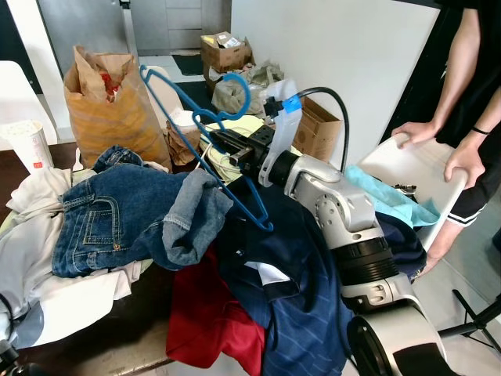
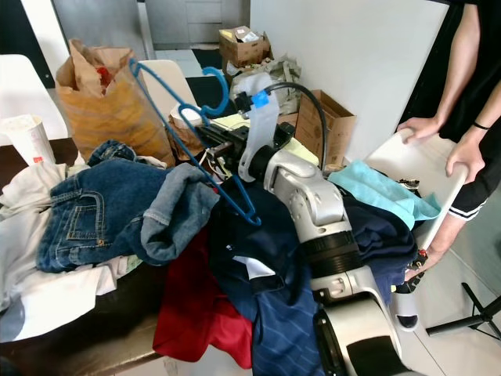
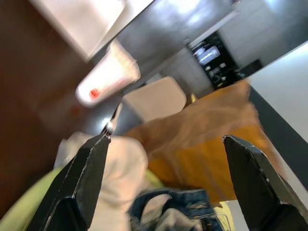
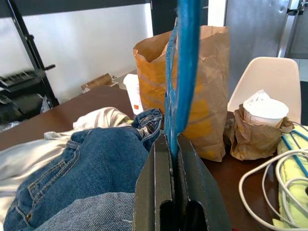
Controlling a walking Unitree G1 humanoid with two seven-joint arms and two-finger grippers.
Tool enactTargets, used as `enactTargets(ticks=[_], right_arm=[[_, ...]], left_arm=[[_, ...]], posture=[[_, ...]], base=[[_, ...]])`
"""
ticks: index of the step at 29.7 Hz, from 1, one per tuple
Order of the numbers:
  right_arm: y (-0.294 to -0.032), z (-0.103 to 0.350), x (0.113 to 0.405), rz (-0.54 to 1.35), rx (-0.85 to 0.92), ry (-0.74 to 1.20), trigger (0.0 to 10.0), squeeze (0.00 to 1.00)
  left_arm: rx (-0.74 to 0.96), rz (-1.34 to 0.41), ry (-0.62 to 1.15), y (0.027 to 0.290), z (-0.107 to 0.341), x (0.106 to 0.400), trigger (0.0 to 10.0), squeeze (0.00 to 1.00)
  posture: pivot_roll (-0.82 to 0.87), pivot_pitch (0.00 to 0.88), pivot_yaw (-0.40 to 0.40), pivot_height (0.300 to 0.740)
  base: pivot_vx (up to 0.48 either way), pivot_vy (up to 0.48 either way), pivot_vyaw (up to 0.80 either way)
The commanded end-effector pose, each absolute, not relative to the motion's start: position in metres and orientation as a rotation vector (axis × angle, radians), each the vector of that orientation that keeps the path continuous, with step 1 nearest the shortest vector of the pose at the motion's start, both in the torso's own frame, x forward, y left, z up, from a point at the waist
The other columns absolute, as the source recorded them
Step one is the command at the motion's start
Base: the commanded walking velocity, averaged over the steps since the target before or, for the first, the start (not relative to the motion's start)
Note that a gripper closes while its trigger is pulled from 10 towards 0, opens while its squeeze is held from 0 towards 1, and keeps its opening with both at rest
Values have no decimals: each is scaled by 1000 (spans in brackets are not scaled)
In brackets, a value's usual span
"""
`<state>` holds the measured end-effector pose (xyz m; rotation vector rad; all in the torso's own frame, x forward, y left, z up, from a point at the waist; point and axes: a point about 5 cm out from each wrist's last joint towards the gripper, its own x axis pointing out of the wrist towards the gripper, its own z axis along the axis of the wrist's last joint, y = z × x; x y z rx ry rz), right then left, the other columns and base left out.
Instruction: Hang hanger
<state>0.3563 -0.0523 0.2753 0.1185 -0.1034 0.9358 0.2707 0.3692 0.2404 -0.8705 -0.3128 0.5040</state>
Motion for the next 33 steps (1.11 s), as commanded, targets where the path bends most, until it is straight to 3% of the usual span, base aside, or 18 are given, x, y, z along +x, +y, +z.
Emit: enactTargets(ticks=[1,6,13,18,27,33], right_arm=[[-52,278,354,949,101,-106,10000,0],[-55,279,352,955,83,-102,10000,0],[-58,280,353,953,62,-94,10000,0],[-59,281,354,958,41,-91,10000,0],[-68,285,359,935,14,-95,10000,0],[-68,286,360,934,14,-96,10000,0]], left_arm=[[-904,486,-324,369,243,276,10000,0],[-999,424,-224,366,235,301,10000,0],[-1089,271,-157,329,256,320,10000,0],[-1122,385,-62,320,246,318,10000,0],[-1083,555,-113,318,262,291,10000,0],[-1076,568,-112,319,264,287,10000,0]], posture=[[29,46,-84,740],[9,50,-92,740],[-2,55,-100,740],[2,59,-105,740],[21,65,-101,740],[24,65,-101,740]], base=[[0,0,0],[0,0,0],[0,0,0],[0,0,0],[0,0,0],[0,0,0]])
